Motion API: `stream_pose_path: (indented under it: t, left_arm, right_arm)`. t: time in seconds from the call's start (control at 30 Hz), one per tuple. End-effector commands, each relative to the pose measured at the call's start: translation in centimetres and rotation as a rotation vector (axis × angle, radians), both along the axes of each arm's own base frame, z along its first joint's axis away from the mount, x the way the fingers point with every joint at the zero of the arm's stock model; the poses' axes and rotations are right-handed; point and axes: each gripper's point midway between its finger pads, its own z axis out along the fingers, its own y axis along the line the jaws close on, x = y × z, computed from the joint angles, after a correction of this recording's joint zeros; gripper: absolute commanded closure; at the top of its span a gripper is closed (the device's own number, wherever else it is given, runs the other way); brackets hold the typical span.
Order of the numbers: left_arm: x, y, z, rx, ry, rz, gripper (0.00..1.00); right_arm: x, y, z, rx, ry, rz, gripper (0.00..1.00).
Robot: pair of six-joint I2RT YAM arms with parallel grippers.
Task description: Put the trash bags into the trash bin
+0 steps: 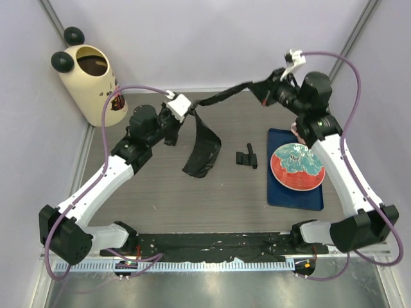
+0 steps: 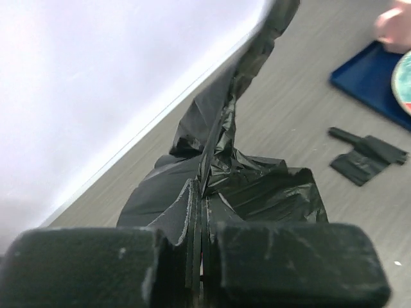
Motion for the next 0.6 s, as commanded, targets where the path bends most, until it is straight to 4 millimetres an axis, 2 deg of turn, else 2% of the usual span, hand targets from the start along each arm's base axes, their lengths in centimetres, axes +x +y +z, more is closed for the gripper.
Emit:
stream_pose_path:
  t: [0.0, 0.03, 0.07, 0.1, 0.13, 0.17, 0.2, 0.23, 0.27, 0.37, 0.4, 0.43, 0.5, 0.57]
  left_arm:
    - [1.3, 3.4, 1.5, 0.122, -0.047, 0.106, 1.0]
    - [1.3, 3.5, 1.9, 0.134, -0.073, 0.09, 1.0]
    - [1.1, 3.4, 2.3, 0.138, -0.087, 0.07, 1.0]
    - [0.8, 3.0, 2.4, 0.143, -0.097, 0.04, 1.0]
    - [0.5, 2.7, 2.7, 0.142, -0.115, 0.012, 1.0]
    - [-0.6, 1.6, 3.3, 0.145, -0.159, -0.082, 1.0]
    - [-1.5, 1.1, 2.9, 0.167, -0.184, -0.145, 1.0]
    - [-2.3, 0.6, 2.9, 0.185, -0.216, -0.208, 1.0]
    - [-4.3, -0.5, 3.2, 0.216, -0.294, -0.345, 1.0]
    - [-6.0, -1.6, 2.8, 0.226, -0.293, -0.466, 0.99]
    - [-6.9, -2.2, 3.7, 0.213, -0.31, -0.525, 0.98]
    - [-7.7, -2.3, 2.7, 0.232, -0.268, -0.573, 0.98]
    - [-8.7, -2.8, 3.1, 0.234, -0.286, -0.642, 0.96]
    - [-9.2, -3.0, 3.0, 0.231, -0.272, -0.676, 0.96]
  right_arm:
    - [-8.7, 1.4, -3.9, -0.127, 0.028, 0.285, 0.99]
    - [-10.2, 1.8, -5.9, -0.171, 0.044, 0.365, 0.99]
    - [-11.9, 2.2, -6.8, -0.197, 0.054, 0.448, 0.99]
    - [-14.4, 2.5, -9.3, -0.225, 0.168, 0.541, 0.99]
    - [-14.9, 2.2, -10.0, -0.312, 0.097, 0.592, 0.9]
    - [-15.6, 2.0, -10.6, -0.353, 0.098, 0.629, 0.54]
    - [-16.5, 1.5, -12.3, -0.392, 0.172, 0.666, 0.38]
    - [-15.8, 1.3, -11.1, -0.429, 0.125, 0.651, 0.15]
    - [-15.3, 1.3, -10.7, -0.451, 0.102, 0.642, 0.11]
    - [-13.3, 2.1, -8.0, -0.432, 0.056, 0.643, 0.09]
    - [-12.4, 2.6, -7.0, -0.414, 0.026, 0.638, 0.08]
    - [-11.8, 3.2, -6.1, -0.388, 0.018, 0.648, 0.07]
    - [-11.4, 4.1, -4.8, -0.377, -0.034, 0.665, 0.07]
    - [-11.7, 6.2, -4.3, -0.391, -0.085, 0.721, 0.07]
